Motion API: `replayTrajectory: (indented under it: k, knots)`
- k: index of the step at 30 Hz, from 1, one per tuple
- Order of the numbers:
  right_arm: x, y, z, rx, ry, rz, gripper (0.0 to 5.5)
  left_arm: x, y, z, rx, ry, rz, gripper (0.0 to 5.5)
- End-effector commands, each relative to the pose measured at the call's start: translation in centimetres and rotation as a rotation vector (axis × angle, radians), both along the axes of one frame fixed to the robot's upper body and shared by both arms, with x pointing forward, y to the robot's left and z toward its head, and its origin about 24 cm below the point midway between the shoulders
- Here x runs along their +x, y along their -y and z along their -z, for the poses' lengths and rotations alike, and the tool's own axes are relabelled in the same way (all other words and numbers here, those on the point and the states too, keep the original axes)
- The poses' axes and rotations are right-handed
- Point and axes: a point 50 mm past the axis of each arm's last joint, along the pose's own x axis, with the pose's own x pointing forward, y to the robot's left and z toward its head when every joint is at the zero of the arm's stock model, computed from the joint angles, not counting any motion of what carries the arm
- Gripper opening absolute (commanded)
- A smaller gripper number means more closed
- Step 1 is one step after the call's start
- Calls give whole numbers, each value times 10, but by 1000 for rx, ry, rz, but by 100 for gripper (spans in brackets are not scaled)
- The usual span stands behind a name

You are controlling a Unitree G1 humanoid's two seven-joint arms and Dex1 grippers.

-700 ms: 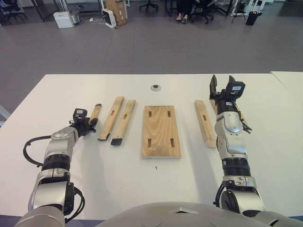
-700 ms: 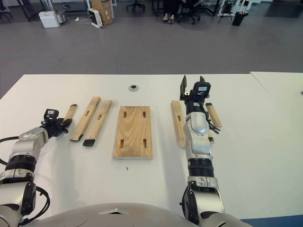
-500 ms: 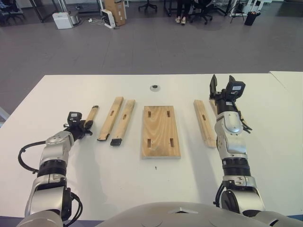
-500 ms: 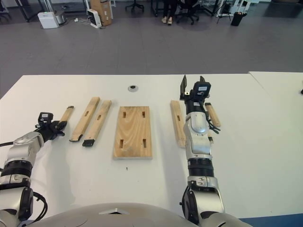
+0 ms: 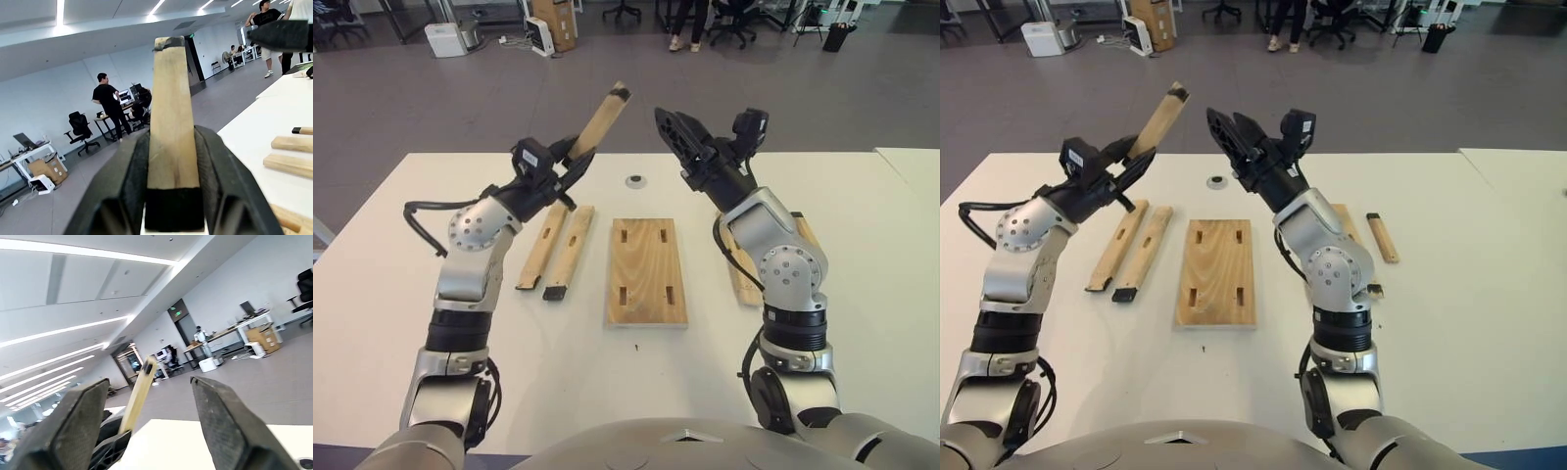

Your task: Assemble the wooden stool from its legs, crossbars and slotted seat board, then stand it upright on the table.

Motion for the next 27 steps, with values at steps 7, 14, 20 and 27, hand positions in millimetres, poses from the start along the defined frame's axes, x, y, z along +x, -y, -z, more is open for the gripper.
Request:
replayTrajectory:
  k: [7,14,20,27]
  knots:
    - [8,-1,-6,103,-35,63,292,-17,32,10,29,0,141,128]
    - [-2,-14,0,116,-58,-80,171,-18,35,15,20,-21,154,128]
    - [3,-8,7,109,-86,-25,60,-20,34,17,18,-29,160,128]
    - [3,-8,8,88,-80,-5,40,-18,24,24,-38,-51,79,177]
